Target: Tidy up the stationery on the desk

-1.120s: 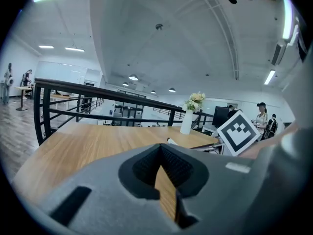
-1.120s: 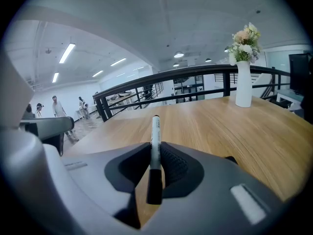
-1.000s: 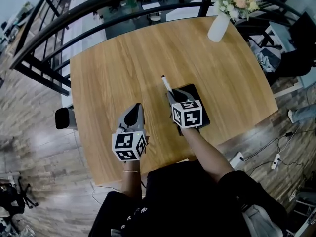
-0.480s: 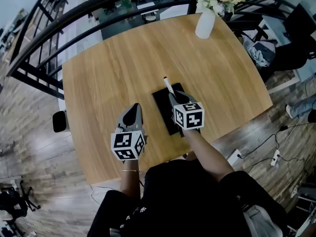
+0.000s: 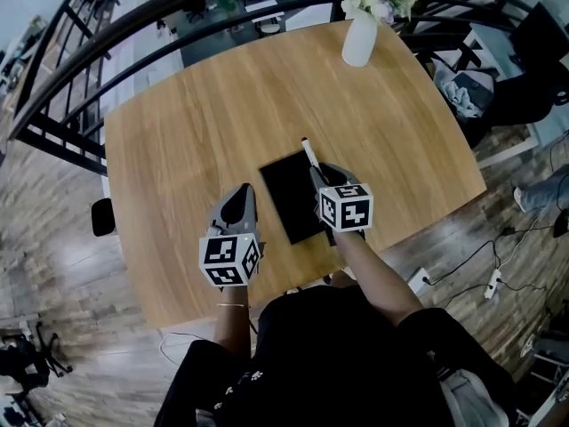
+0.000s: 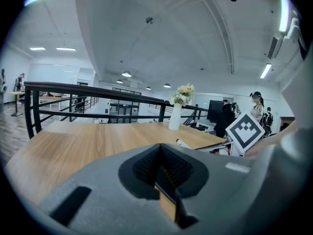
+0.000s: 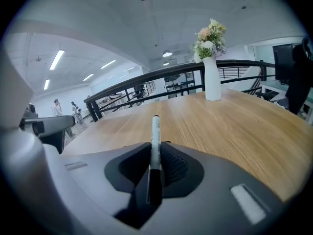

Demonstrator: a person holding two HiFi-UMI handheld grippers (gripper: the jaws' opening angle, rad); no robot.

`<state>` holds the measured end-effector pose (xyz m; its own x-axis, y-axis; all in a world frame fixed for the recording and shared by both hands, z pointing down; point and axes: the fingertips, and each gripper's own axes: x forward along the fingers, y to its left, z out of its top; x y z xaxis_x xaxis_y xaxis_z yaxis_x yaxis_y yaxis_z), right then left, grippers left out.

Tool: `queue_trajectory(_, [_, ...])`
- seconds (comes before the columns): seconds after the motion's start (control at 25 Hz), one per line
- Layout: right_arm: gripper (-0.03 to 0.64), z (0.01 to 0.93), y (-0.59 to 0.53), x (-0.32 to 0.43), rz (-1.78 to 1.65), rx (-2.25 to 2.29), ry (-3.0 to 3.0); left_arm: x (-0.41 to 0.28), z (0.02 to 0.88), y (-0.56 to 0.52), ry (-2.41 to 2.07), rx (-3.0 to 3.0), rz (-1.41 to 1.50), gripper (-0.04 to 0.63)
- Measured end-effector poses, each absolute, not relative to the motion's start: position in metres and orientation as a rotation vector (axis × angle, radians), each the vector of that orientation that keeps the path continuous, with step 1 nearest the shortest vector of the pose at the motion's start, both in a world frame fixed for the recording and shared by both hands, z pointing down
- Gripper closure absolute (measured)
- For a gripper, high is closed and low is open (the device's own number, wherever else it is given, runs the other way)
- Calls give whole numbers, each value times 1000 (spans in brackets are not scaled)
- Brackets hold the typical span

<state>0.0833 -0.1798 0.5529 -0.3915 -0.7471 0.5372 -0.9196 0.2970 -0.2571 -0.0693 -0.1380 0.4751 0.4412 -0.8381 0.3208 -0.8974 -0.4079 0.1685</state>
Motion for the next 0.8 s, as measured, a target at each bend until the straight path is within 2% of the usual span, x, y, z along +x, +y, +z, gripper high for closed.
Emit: queue_trajectory(0.8, [537,590,-173,127,839,1452,-2172,-42,486,-142,-1507,2341,289,603])
